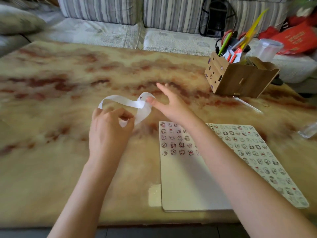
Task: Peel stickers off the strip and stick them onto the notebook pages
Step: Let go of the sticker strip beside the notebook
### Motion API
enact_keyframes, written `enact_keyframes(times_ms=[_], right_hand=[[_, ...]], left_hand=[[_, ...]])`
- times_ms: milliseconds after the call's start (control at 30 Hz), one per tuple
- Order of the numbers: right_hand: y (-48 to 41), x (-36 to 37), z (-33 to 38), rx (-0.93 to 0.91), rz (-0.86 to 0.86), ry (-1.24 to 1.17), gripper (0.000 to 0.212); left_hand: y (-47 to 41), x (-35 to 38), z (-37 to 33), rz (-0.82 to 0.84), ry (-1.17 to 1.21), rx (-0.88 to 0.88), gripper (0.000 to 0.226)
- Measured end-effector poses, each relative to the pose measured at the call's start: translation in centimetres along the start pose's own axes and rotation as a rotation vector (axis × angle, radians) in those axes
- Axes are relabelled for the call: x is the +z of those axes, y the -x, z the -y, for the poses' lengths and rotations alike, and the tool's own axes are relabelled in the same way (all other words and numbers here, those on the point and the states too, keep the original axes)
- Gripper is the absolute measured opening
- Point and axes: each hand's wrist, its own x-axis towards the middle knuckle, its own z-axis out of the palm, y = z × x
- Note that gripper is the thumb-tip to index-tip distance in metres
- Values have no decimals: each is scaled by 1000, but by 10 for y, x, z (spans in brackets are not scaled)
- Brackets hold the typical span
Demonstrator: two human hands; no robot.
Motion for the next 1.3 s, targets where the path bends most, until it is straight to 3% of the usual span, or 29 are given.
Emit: enact_keyframes(times_ms=[200, 300, 500, 633, 767, 867, 1033, 1167, 1300], right_hand=[[-48, 42, 10, 65, 218, 243, 86], [-44, 55, 8, -28, 134, 391, 72], [-25, 65, 8, -118, 4, 48, 21], [-5, 69, 24, -114, -16, -75, 23], [18, 72, 51, -170, -56, -226, 16], [42, 84, 84, -246, 20, -299, 13], [106, 134, 148, -383, 175, -376, 16], [162, 195, 178, -510, 225, -125, 10], [209, 261, 178, -483, 553, -91, 21]], left_hand=[[-13, 19, 30, 79, 37, -69, 4], [-12, 21, 34, 117, 78, -112, 2], [-10, 12, 38, 61, 204, -130, 2], [-6, -3, 35, 26, 331, -153, 4], [-3, -35, 38, -8, 438, -173, 24], [11, -76, 55, 35, 474, -163, 42], [71, -161, 96, -40, 341, -186, 25], [139, -213, 142, -113, 197, -295, 23], [220, -236, 191, -141, 146, -449, 23]])
